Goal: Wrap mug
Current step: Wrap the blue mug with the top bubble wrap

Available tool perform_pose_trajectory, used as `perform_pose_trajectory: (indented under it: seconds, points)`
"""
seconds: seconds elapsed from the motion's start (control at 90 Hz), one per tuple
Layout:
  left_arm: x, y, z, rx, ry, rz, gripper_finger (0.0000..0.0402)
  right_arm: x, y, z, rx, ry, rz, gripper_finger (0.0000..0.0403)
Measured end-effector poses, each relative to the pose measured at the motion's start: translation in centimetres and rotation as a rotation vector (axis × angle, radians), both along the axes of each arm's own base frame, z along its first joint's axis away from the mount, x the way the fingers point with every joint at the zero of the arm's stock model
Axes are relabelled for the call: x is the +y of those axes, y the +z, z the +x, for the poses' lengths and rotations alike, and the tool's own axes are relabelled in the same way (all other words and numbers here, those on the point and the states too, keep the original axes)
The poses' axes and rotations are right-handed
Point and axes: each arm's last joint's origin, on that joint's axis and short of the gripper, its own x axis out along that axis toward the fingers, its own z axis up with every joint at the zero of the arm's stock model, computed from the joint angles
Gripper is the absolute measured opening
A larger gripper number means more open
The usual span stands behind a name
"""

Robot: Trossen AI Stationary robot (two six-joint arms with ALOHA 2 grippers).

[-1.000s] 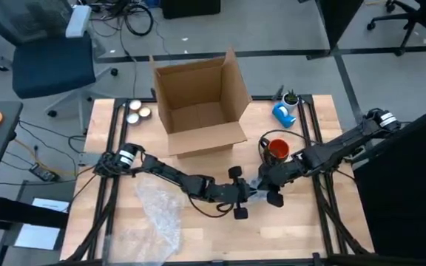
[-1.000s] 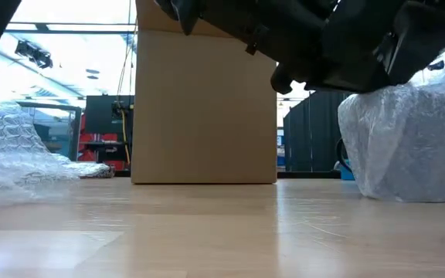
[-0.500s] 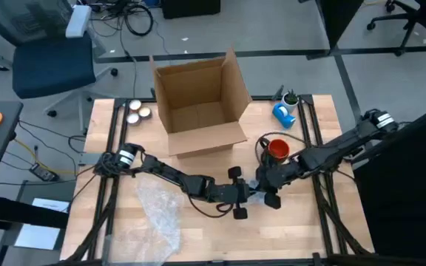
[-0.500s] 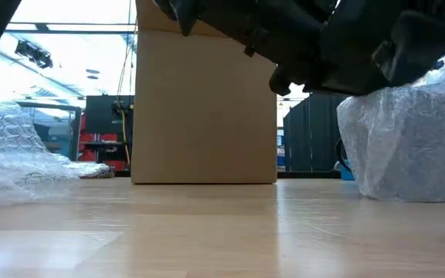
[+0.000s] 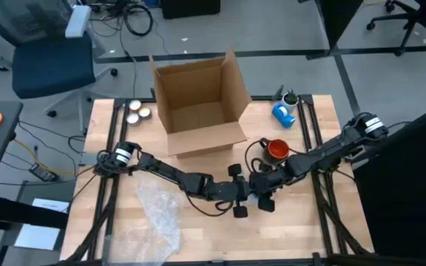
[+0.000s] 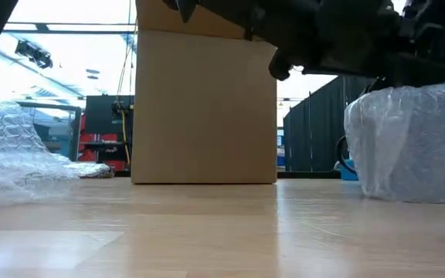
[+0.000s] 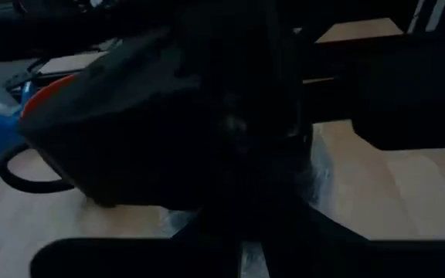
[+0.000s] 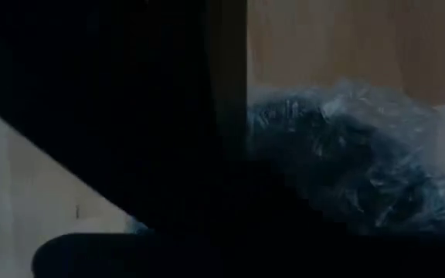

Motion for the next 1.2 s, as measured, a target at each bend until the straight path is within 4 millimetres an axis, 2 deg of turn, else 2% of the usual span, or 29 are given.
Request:
perform_pose_trajectory:
  seconds: [0.244,0.6,0.789,1.1,1.2]
  points:
    - [0.0,0.0,0.0,0.007,0.002,-0.004,0.0015,-0.8,4.1,-1.6,-0.137,-0.022,0.017,0.0]
    - [0.0,-0.3,0.0,0.012,0.005,-0.02,0.0015,-1.6,6.7,-3.6,-0.21,-0.069,0.059,0.0]
    - [-0.1,-0.3,0.0,0.01,0.005,-0.02,0.0015,-1.8,5.0,-3.8,-0.08,-0.107,-0.002,0.0]
    - [0.0,-0.6,-0.1,0.044,0.004,-0.006,0.0015,-0.2,-0.6,-0.2,0.105,-0.049,-0.074,0.0]
    - [0.0,-0.8,-0.2,0.07,0.005,-0.002,0.0015,0.2,-1.3,0.6,0.087,-0.017,-0.064,0.0]
